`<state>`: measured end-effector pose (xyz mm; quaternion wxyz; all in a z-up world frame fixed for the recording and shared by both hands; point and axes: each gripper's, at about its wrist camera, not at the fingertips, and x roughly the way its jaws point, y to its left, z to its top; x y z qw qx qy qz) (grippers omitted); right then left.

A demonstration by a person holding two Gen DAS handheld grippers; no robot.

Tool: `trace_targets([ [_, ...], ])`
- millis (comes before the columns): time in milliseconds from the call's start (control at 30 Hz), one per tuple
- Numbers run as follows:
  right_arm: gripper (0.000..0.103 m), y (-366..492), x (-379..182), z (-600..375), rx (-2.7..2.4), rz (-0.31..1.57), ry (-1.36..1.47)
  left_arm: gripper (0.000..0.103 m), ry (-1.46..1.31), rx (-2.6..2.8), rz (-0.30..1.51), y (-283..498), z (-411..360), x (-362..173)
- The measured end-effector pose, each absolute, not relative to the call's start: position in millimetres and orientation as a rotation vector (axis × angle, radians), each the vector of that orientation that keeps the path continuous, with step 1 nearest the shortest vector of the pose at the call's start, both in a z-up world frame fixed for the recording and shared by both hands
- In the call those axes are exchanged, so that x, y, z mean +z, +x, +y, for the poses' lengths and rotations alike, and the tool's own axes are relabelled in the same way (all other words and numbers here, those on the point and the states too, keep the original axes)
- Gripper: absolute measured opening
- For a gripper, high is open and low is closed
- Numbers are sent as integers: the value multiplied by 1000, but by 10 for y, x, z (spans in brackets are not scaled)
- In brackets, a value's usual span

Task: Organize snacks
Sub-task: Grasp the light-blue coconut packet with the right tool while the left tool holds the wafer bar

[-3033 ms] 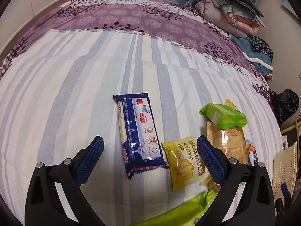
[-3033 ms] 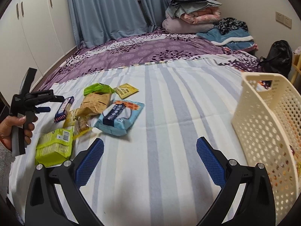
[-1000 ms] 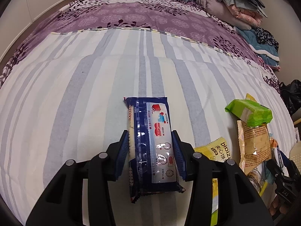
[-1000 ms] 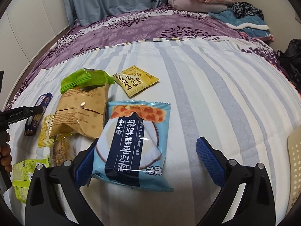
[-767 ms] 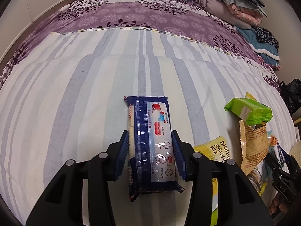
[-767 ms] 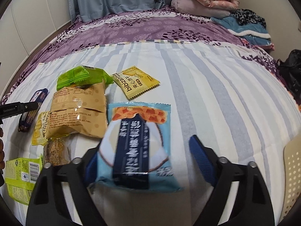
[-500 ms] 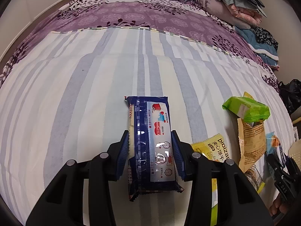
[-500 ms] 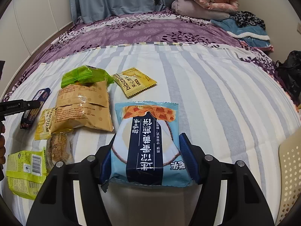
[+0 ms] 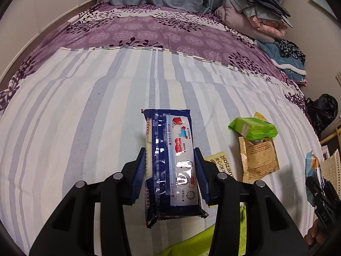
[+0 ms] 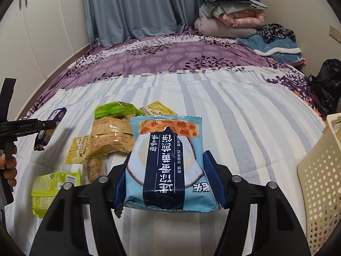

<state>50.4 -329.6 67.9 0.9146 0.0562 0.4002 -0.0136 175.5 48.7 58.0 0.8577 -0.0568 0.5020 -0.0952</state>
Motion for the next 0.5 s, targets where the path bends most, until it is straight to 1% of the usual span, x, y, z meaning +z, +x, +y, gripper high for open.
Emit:
trace_targets([
  [500, 64, -37, 992, -3582, -44, 748, 169, 45, -174, -305, 990, 1084, 139, 983],
])
